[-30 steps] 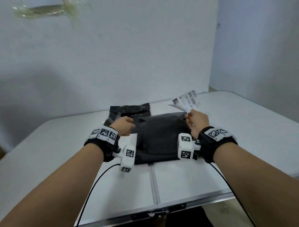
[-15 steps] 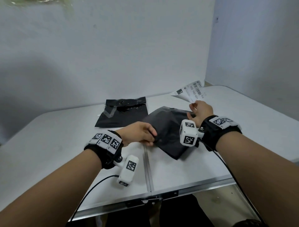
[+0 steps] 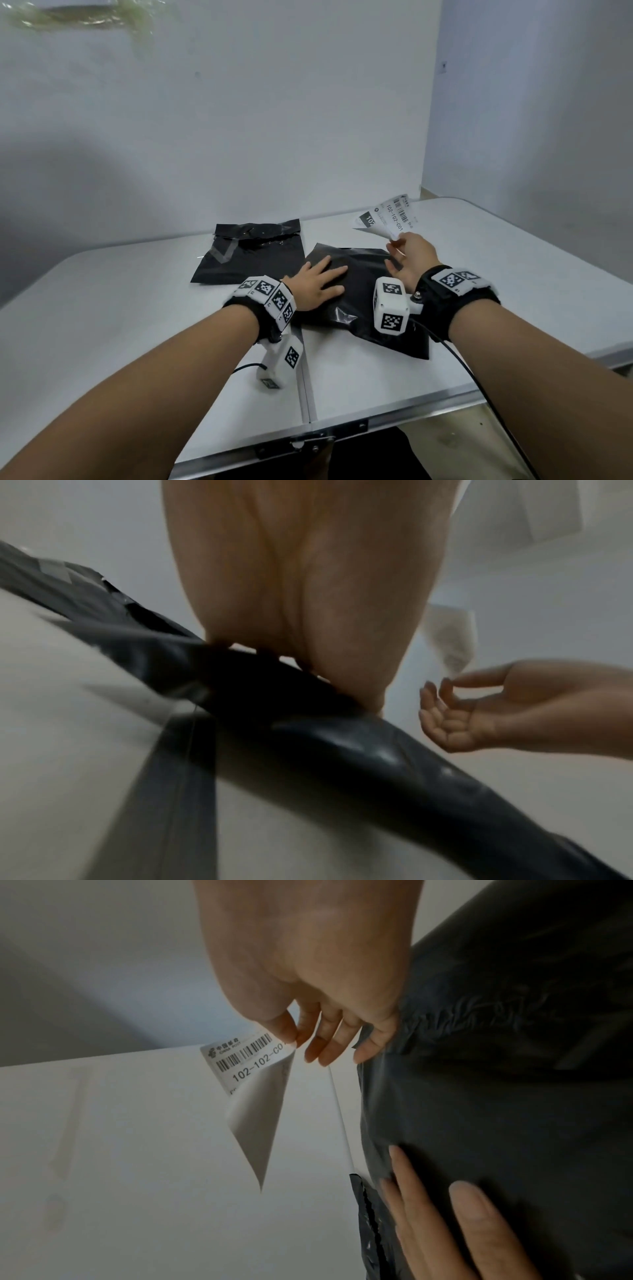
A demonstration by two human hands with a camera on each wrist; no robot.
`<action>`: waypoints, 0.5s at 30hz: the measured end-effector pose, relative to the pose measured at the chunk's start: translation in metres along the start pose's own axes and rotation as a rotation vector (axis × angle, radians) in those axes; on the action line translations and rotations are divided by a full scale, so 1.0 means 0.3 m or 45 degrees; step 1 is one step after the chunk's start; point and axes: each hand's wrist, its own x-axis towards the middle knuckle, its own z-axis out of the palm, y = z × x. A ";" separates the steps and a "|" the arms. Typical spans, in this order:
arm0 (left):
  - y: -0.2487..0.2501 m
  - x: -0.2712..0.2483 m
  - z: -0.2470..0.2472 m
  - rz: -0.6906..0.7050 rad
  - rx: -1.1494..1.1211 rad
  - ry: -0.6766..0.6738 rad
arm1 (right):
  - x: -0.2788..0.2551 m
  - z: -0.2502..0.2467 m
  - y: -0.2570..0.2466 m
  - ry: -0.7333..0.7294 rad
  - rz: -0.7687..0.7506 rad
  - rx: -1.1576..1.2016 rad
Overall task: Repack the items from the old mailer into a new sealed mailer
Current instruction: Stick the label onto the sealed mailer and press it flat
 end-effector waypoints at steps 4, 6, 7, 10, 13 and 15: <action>0.044 0.029 0.043 -0.090 0.140 -0.051 | 0.032 -0.014 -0.001 0.010 -0.017 -0.076; 0.062 0.044 0.027 -0.044 0.164 -0.060 | 0.046 -0.019 -0.001 0.021 -0.028 -0.088; 0.059 0.059 0.014 0.004 0.181 -0.071 | 0.053 -0.019 0.000 0.021 -0.034 -0.094; 0.024 0.085 -0.001 0.015 0.148 -0.105 | 0.071 -0.020 0.008 0.008 -0.052 -0.141; 0.010 0.077 0.040 0.029 0.464 -0.075 | 0.088 -0.017 0.016 -0.046 -0.118 -0.309; 0.022 0.069 0.017 0.028 0.336 -0.094 | 0.090 -0.007 0.020 -0.081 -0.154 -0.446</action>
